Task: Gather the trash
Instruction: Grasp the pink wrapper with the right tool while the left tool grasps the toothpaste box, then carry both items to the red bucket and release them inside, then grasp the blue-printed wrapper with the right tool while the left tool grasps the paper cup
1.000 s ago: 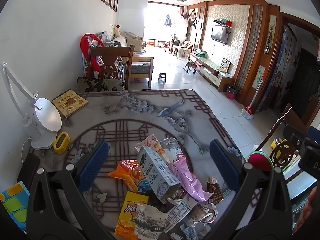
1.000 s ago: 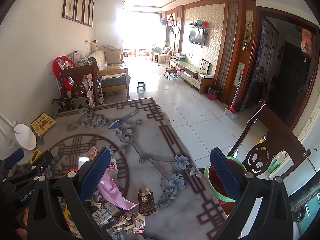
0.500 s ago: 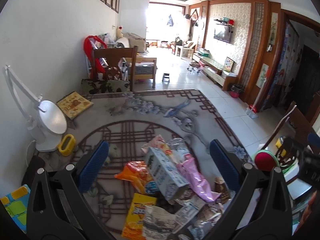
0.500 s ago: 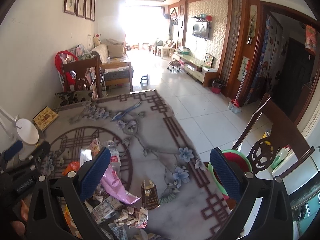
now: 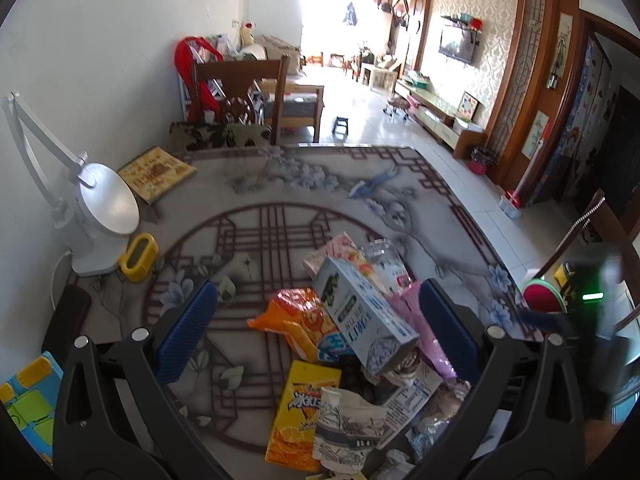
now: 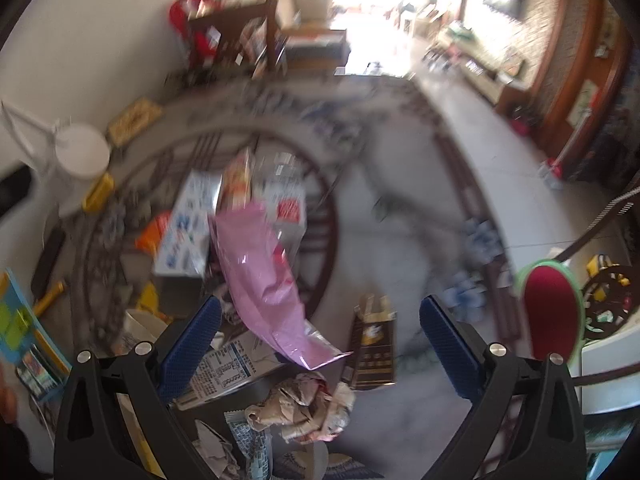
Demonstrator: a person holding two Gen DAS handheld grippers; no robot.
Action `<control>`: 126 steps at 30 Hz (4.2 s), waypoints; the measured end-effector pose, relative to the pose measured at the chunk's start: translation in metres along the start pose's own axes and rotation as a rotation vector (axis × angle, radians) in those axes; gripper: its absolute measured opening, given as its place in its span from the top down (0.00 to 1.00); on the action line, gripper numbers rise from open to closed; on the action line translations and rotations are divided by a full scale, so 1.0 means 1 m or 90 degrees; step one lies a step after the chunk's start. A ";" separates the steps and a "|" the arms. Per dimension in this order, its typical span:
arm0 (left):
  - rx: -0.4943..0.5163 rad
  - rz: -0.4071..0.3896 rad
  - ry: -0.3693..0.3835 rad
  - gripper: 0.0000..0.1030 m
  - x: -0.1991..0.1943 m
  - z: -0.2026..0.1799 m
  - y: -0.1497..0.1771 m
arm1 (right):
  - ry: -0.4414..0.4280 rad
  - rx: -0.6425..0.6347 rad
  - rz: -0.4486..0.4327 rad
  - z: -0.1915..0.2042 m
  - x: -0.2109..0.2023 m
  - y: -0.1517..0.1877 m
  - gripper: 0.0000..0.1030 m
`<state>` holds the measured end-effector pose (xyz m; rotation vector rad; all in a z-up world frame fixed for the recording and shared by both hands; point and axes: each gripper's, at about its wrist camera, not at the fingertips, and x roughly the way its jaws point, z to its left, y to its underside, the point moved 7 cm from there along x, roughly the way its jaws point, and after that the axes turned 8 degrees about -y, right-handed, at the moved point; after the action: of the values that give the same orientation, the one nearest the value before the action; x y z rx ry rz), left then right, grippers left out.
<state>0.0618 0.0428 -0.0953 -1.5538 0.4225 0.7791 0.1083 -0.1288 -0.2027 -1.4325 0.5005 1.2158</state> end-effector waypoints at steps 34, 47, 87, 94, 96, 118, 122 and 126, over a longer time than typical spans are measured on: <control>-0.073 0.203 0.065 0.62 0.131 -0.045 0.016 | -0.109 0.029 -0.051 -0.022 -0.017 -0.040 0.60; 0.007 0.072 0.072 0.63 0.058 -0.076 -0.022 | -0.091 0.075 -0.113 -0.044 -0.064 -0.026 0.60; 0.296 0.156 0.355 0.63 0.058 -0.498 0.056 | 0.153 0.404 -0.148 -0.456 -0.151 0.097 0.13; 0.349 0.146 0.373 0.50 0.066 -0.547 0.070 | 0.164 0.444 -0.156 -0.470 -0.169 0.119 0.13; 0.344 0.142 0.368 0.36 0.066 -0.546 0.069 | 0.167 0.447 -0.156 -0.468 -0.173 0.123 0.13; 0.133 0.088 0.177 0.26 0.019 -0.276 0.023 | 0.035 0.220 -0.107 -0.256 -0.139 0.061 0.13; 0.091 0.080 0.125 0.22 0.020 -0.209 0.017 | -0.013 0.151 -0.070 -0.184 -0.116 0.058 0.13; 0.062 0.080 0.077 0.21 0.019 -0.142 0.020 | -0.050 0.103 -0.030 -0.123 -0.093 0.063 0.13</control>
<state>0.0946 -0.0950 -0.1249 -1.4991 0.6427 0.7511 0.0679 -0.2872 -0.1721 -1.2485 0.4966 1.1620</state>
